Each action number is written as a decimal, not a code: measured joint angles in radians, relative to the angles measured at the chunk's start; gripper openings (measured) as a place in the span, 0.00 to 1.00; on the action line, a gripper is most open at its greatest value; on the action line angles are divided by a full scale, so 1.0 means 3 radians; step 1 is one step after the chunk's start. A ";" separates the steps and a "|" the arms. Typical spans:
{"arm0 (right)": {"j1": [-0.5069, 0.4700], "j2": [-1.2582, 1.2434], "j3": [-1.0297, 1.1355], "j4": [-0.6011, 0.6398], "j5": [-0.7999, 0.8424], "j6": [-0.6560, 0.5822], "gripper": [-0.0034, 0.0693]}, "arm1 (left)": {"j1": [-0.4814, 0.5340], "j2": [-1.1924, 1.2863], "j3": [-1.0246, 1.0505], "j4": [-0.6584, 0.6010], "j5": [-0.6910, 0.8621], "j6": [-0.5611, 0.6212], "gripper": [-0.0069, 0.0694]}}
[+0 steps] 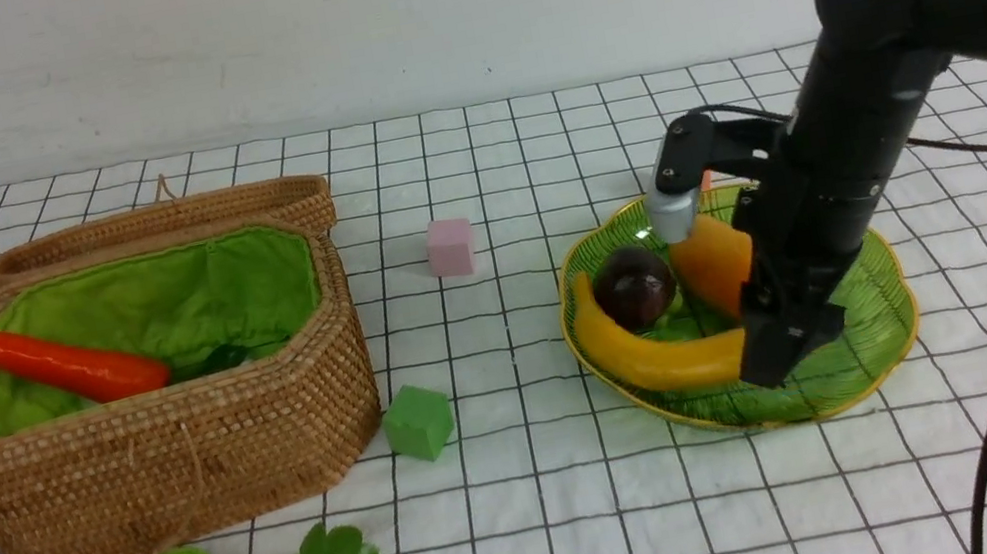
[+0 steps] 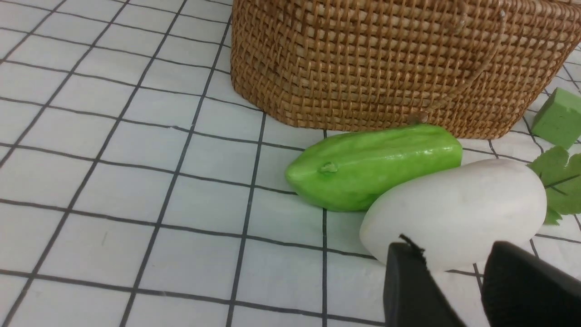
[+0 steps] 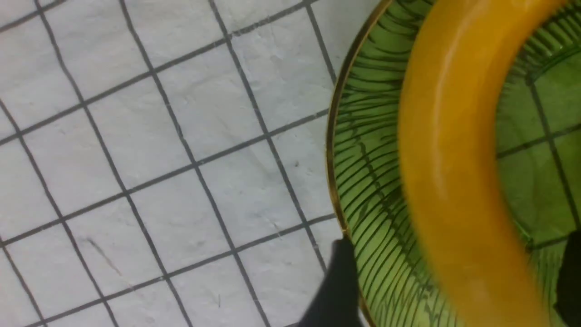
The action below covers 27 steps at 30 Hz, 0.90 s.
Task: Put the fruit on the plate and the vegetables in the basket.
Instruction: Use the right arm to grab a banana and put it into the right plate, then take a daikon with your left arm and place it on the basket on the left.
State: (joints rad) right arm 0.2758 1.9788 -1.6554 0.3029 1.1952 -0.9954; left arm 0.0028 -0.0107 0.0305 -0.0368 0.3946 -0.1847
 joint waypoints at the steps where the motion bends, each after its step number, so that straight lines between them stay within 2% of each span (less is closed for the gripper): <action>1: 0.0000 -0.0049 0.0003 -0.0017 0.0025 0.0111 0.97 | 0.0000 0.0000 0.0000 0.0000 0.0000 0.0000 0.40; 5: 0.0000 -0.0367 0.0007 -0.0035 0.0071 0.0544 0.96 | 0.0000 0.0000 0.0000 0.0000 0.0000 0.0000 0.40; 6: 0.0000 -0.0585 0.0007 -0.0067 0.0078 0.0789 0.92 | 0.0000 0.0000 0.0000 0.0000 0.0000 0.0000 0.40; 9: 0.0000 -0.0988 0.0007 -0.0165 0.0094 0.1048 0.83 | 0.0000 0.0000 0.0000 0.0000 0.0000 0.0000 0.40; 12: 0.0000 -0.1663 0.0007 -0.0464 0.0127 0.1587 0.64 | 0.0000 0.0000 0.0000 0.0000 0.0000 0.0000 0.40; 13: 0.0000 -0.1663 0.0007 -0.0484 0.0134 0.1630 0.62 | 0.0000 0.0000 0.0000 0.0000 0.0000 0.0000 0.40; 14: 0.0000 -0.1994 0.0013 -0.0634 0.0159 0.2024 0.49 | 0.0000 0.0000 0.0000 0.0000 0.0000 0.0000 0.40; 15: 0.0000 -0.2080 0.0017 -0.0652 0.0159 0.2076 0.45 | 0.0000 0.0000 0.0000 0.0000 0.0000 0.0000 0.40; 16: 0.0000 -0.2252 0.0058 -0.0714 0.0159 0.2333 0.38 | 0.0000 0.0000 0.0000 0.0000 0.0000 0.0000 0.40; 17: 0.0000 -0.2664 0.0210 -0.0834 0.0162 0.2681 0.20 | 0.0000 0.0000 0.0000 0.0000 0.0000 0.0000 0.40; 18: 0.0000 -0.2710 0.0265 -0.0844 0.0162 0.2753 0.18 | 0.0000 0.0000 0.0000 0.0000 0.0000 0.0000 0.40; 20: 0.0000 -0.3119 0.0591 -0.0960 0.0028 0.3017 0.07 | 0.0000 0.0000 0.0000 0.0000 0.0000 0.0000 0.40; 21: 0.0000 -0.3464 0.0943 -0.1059 -0.0221 0.3203 0.04 | 0.0000 0.0000 0.0000 0.0000 0.0000 0.0000 0.40; 24: 0.0000 -0.4011 0.1667 -0.1208 -0.0687 0.3474 0.04 | 0.0000 0.0000 0.0000 0.0000 0.0000 0.0000 0.40; 25: 0.0000 -0.4076 0.1715 -0.1208 -0.0716 0.3487 0.04 | 0.0000 0.0000 0.0000 0.0000 0.0000 0.0000 0.40; 27: 0.0000 -0.4476 0.2274 -0.1151 -0.1045 0.3651 0.04 | 0.0000 0.0000 0.0000 0.0000 0.0000 0.0000 0.40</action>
State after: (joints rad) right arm 0.2758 0.6359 -0.9731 -0.0425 0.8817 0.1001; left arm 0.0028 -0.0107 0.0305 -0.0368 0.3946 -0.1847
